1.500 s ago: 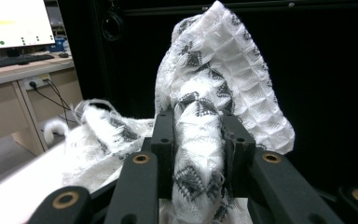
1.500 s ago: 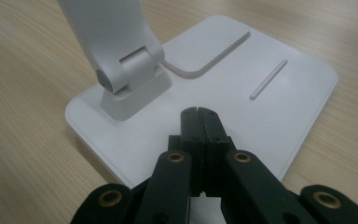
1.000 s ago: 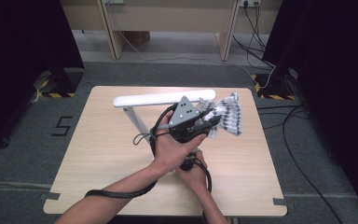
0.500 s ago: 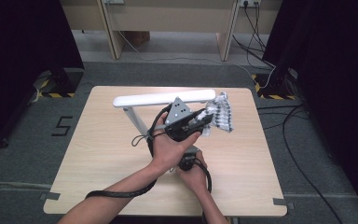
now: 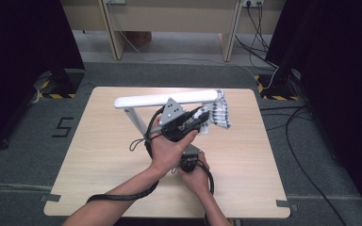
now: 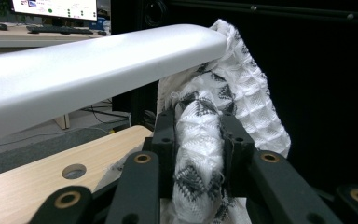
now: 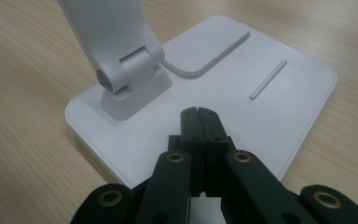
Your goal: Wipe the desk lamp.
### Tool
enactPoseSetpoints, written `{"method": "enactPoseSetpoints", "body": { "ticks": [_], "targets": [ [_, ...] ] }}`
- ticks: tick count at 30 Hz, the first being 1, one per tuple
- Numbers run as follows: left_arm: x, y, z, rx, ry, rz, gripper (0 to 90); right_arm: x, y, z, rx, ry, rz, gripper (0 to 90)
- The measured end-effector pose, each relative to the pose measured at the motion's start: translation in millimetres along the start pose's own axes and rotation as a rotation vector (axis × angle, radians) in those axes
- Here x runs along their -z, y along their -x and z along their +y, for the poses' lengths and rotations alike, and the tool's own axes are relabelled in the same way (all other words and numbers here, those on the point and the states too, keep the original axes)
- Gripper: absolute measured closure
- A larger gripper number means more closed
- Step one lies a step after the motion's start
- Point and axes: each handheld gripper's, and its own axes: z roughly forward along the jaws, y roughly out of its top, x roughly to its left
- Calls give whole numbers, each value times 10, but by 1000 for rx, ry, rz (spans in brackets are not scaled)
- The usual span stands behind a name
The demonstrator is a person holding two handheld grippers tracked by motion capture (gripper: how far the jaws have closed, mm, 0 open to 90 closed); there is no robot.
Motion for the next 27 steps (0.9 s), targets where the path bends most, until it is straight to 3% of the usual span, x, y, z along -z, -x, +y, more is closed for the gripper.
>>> {"method": "enactPoseSetpoints", "body": {
  "ticks": [7,27],
  "targets": [
    [39,7,51,4,28,5,714,-1,-5,0,-2,1,-2,900],
    [113,-22,75,26,46,14,715,0,-3,0,-3,1,0,900]
  ]
}}
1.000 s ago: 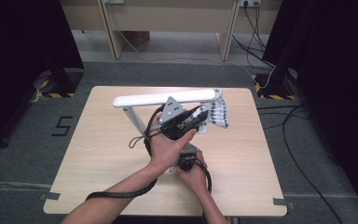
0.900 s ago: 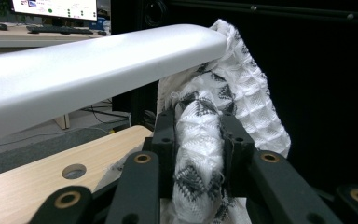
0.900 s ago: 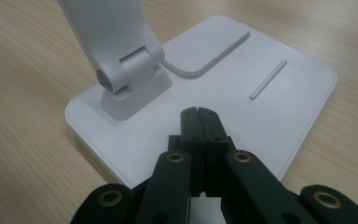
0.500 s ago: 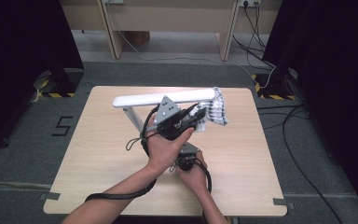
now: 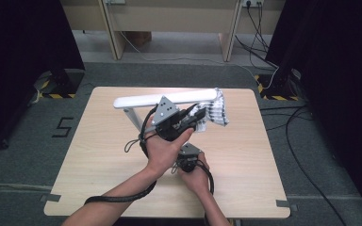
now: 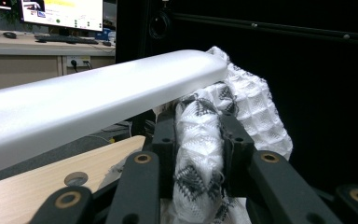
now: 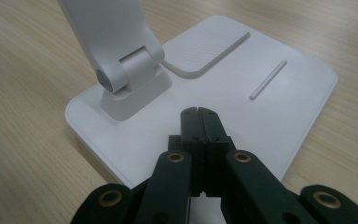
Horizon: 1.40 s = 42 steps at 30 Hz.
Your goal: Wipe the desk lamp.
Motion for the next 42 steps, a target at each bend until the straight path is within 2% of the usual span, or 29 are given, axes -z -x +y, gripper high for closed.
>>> {"method": "enactPoseSetpoints", "body": {
  "ticks": [32,42],
  "targets": [
    [155,-116,-22,44,12,27,713,-4,8,2,3,2,2,900],
    [216,-159,-29,44,10,41,713,-5,7,3,4,2,1,900]
  ]
}}
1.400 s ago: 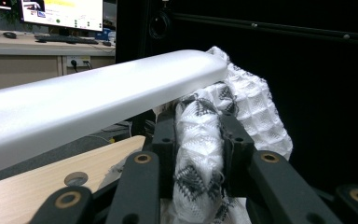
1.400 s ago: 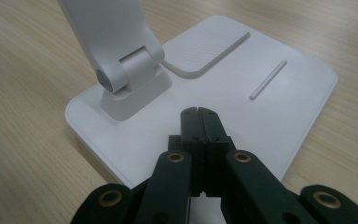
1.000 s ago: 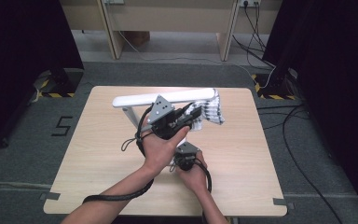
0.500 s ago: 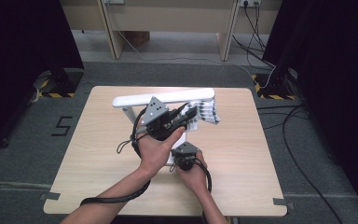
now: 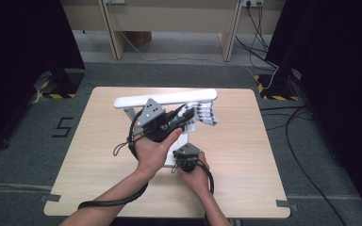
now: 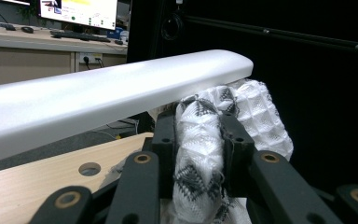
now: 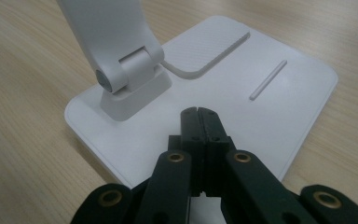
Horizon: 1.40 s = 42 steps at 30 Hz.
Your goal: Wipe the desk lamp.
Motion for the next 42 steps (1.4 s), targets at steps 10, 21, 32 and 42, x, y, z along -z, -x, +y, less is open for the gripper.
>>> {"method": "enactPoseSetpoints", "body": {
  "ticks": [10,21,32,42],
  "targets": [
    [80,-72,-21,2,5,14,713,-3,0,1,4,1,-2,900],
    [172,-163,-37,7,5,31,713,-6,-1,3,4,0,-4,900],
    [230,-214,-53,10,9,40,713,-6,-3,4,5,1,-5,900],
    [272,-246,-59,8,11,49,713,-7,-4,3,7,1,-5,900]
  ]
}}
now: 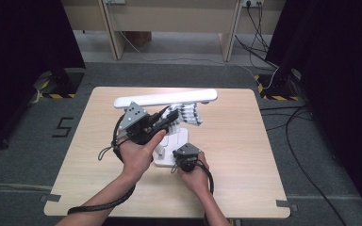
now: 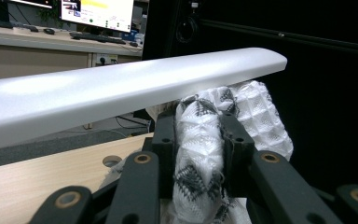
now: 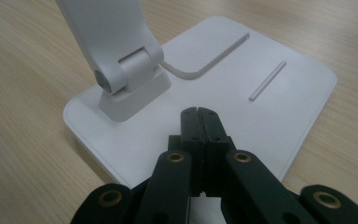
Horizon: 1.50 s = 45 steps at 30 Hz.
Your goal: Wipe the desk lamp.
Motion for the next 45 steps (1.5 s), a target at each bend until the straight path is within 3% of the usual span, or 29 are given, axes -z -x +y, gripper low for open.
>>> {"method": "enactPoseSetpoints", "body": {
  "ticks": [45],
  "targets": [
    [305,-340,-47,3,5,74,713,1,-12,1,2,-1,-8,900]
  ]
}}
